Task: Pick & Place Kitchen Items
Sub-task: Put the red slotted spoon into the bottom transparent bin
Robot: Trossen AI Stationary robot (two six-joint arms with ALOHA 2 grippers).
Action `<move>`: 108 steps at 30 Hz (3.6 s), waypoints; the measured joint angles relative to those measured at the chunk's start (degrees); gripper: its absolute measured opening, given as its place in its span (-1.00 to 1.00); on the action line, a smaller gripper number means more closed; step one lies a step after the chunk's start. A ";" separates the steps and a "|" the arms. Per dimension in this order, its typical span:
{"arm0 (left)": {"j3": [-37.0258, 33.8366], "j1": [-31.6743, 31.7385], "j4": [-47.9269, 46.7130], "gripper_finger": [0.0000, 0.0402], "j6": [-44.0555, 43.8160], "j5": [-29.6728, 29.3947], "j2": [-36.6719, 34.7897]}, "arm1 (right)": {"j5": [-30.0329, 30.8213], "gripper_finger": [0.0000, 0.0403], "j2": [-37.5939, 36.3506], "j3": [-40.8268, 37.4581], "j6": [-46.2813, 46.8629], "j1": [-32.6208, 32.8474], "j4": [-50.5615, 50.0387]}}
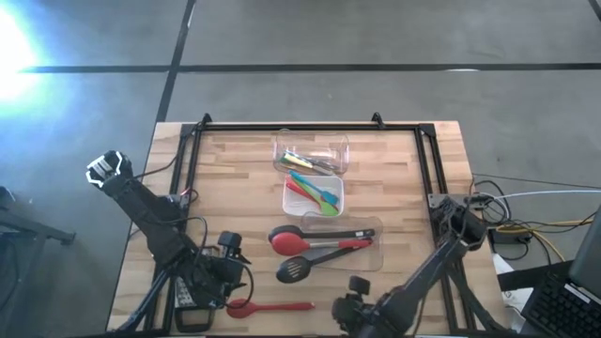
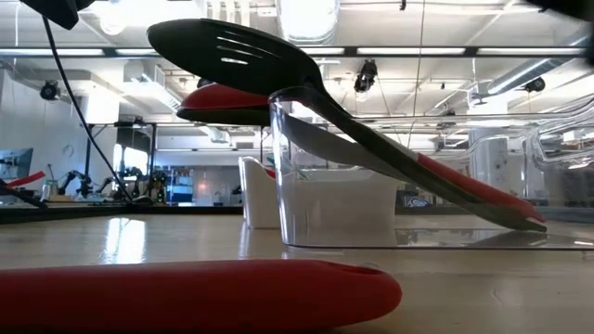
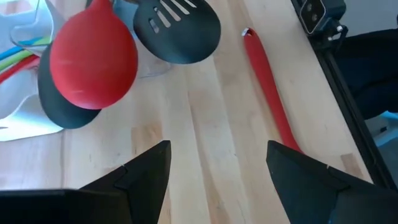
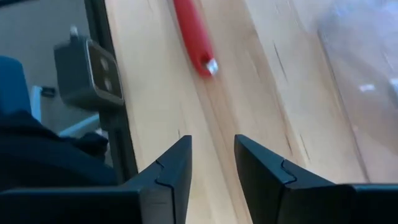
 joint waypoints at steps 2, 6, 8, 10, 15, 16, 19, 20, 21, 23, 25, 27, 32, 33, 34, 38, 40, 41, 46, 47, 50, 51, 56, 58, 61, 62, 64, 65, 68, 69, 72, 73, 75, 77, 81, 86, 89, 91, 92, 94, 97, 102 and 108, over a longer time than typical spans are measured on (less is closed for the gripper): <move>0.00 0.00 0.02 0.32 0.40 -0.46 0.00 | 0.20 -0.45 0.29 -0.91 -2.69 -0.80 3.97; -0.02 0.04 0.01 0.32 0.62 -1.26 0.00 | 0.24 -0.48 0.41 -2.35 -7.80 -3.26 10.73; -0.02 0.04 0.00 0.32 0.63 -1.26 0.00 | 0.20 -0.48 0.87 -2.56 -9.62 -4.44 12.14; -0.02 0.04 -0.04 0.32 0.65 -1.26 0.00 | 0.02 -0.45 1.38 -2.56 -11.69 -5.36 14.05; -0.07 0.02 -1.56 0.32 0.67 -1.26 0.00 | -2.45 -0.36 3.25 -2.54 -15.47 -6.88 18.72; -0.07 0.02 -1.68 0.32 0.67 -1.26 0.00 | -3.57 -0.35 3.86 -2.55 -15.96 -7.16 19.84; -0.07 0.04 -1.95 0.32 0.69 -1.26 0.00 | -4.96 -0.30 5.05 -2.59 -16.61 -7.73 20.20; -0.07 0.04 -1.93 0.32 0.67 -1.26 0.00 | -4.95 -0.29 5.32 -2.49 -16.79 -7.90 20.28; -0.07 0.04 -2.14 0.32 0.67 -1.26 0.00 | -4.68 -0.28 5.46 -2.43 -17.40 -8.02 20.46; -0.07 0.04 -2.21 0.32 0.67 -1.26 -0.03 | -4.57 -0.26 5.62 -2.47 -17.97 -8.43 20.97; -0.07 0.04 -2.25 0.32 0.67 -1.26 -0.06 | -4.61 -0.24 5.83 -2.45 -18.43 -8.81 22.53; -0.07 0.04 -2.24 0.32 0.67 -1.26 -0.07 | -5.18 -0.23 6.05 -2.49 -20.02 -9.04 23.84; -0.07 0.04 -2.49 0.32 0.67 -1.24 -0.09 | -8.70 -0.22 8.77 -2.39 -21.60 -9.76 27.52; -0.07 0.04 -2.59 0.32 0.68 -1.24 -0.11 | -8.43 -0.23 9.16 -2.25 -21.82 -9.75 27.25; -0.07 0.04 -2.77 0.32 0.68 -1.24 -0.12 | -8.69 -0.23 9.60 -1.98 -21.87 -9.89 27.12; -0.07 0.04 -2.86 0.32 0.74 -1.26 -0.22 | -8.40 -0.26 10.74 -0.78 -22.46 -10.26 26.73; -0.07 0.07 -3.00 0.32 0.73 -1.24 -0.24 | -8.27 -0.27 11.36 0.00 -23.31 -10.52 25.95; -0.05 0.07 -3.01 0.32 0.73 -1.25 -0.24 | -8.55 -0.28 11.43 0.23 -24.00 -10.69 25.11; 0.09 0.07 -2.97 0.32 0.71 -1.26 -0.28 | -9.14 -0.28 11.73 0.59 -25.01 -11.46 23.20; 0.09 0.07 -2.97 0.32 0.71 -1.24 -0.28 | -9.58 -0.27 11.76 0.59 -25.04 -11.56 22.59; 0.09 0.07 -2.97 0.32 0.69 -1.24 -0.28 | -11.03 -0.25 12.37 0.75 -25.12 -11.83 21.86; 0.09 0.07 -3.02 0.32 0.69 -1.24 -0.29 | -11.84 -0.26 12.61 0.80 -25.08 -11.90 21.75; 0.22 0.07 -3.00 0.32 0.77 -1.24 -0.31 | -12.93 -0.42 12.85 0.82 -24.98 -11.95 21.44; 0.22 0.07 -3.01 0.32 0.78 -1.24 -0.31 | -13.07 -0.55 12.76 0.78 -24.97 -11.98 21.30; 0.22 0.07 -3.02 0.32 0.78 -1.24 -0.31 | -13.30 -0.63 12.75 0.75 -24.95 -11.98 21.26; 0.22 0.07 -3.04 0.32 0.75 -1.24 -0.31 | -13.37 -0.63 12.75 0.74 -24.95 -11.98 21.26; 0.22 0.07 -3.19 0.32 0.73 -1.24 -0.31 | -13.39 -0.63 12.50 0.68 -24.93 -11.96 21.25; 0.22 0.07 -3.31 0.32 0.71 -1.24 -0.31 | -13.46 -0.63 12.37 0.67 -24.89 -11.95 21.24; 0.22 0.07 -3.87 0.32 0.62 -1.22 -0.31 | -13.84 -0.63 11.60 0.56 -24.82 -11.92 21.03; 0.22 0.07 -3.97 0.32 0.50 -1.24 -0.31 | -14.08 -0.63 11.19 0.56 -24.84 -11.84 20.73; 0.26 0.07 -4.80 0.32 -0.12 -1.22 -0.31 | -14.75 -0.63 9.38 0.24 -24.80 -11.50 18.97; 0.26 0.07 -5.26 0.32 -0.35 -1.21 -0.31 | -14.77 -0.63 8.65 0.24 -24.78 -11.35 18.51; 0.26 0.07 -5.47 0.32 -0.78 -1.20 -0.31 | -14.81 -0.63 6.91 0.31 -24.75 -10.91 17.67; 0.26 0.07 -5.55 0.32 -1.01 -1.20 -0.31 | -14.53 -0.63 5.73 0.38 -24.74 -10.49 17.10; 0.26 0.07 -5.69 0.32 -1.12 -1.18 -0.33 | -13.90 -0.63 4.11 0.37 -24.75 -9.62 16.47; 0.73 0.07 -6.57 0.32 -1.49 -0.61 -0.33 | -13.22 -0.63 0.32 0.45 -24.48 -8.37 13.94; 1.16 0.07 -7.11 0.32 -1.80 -0.13 -0.35 | -11.41 -0.63 -2.37 0.45 -24.36 -7.25 11.17; 1.22 0.07 -7.28 0.32 -1.80 0.07 -0.39 | -8.48 -0.63 -4.76 0.45 -24.05 -6.43 8.26; 1.30 0.07 -7.30 0.32 -1.78 0.07 -0.42 | -6.39 -0.63 -6.25 0.45 -23.79 -5.83 6.64; 1.36 0.07 -7.32 0.32 -1.78 0.07 -0.42 | -2.13 -0.63 -9.22 0.38 -22.77 -4.65 2.94; 1.36 0.07 -7.44 0.32 -1.69 0.07 -0.44 | 3.96 -0.63 -13.76 -0.98 -21.35 -2.69 -2.37; 1.36 0.07 -7.32 0.32 -1.54 -0.90 -0.44 | 9.02 -0.63 -21.15 -6.31 -21.32 -1.20 -4.42; 1.36 0.17 -7.28 0.32 -1.54 -3.07 -0.44 | 9.42 -0.63 -31.53 -18.43 -21.18 -1.27 -3.88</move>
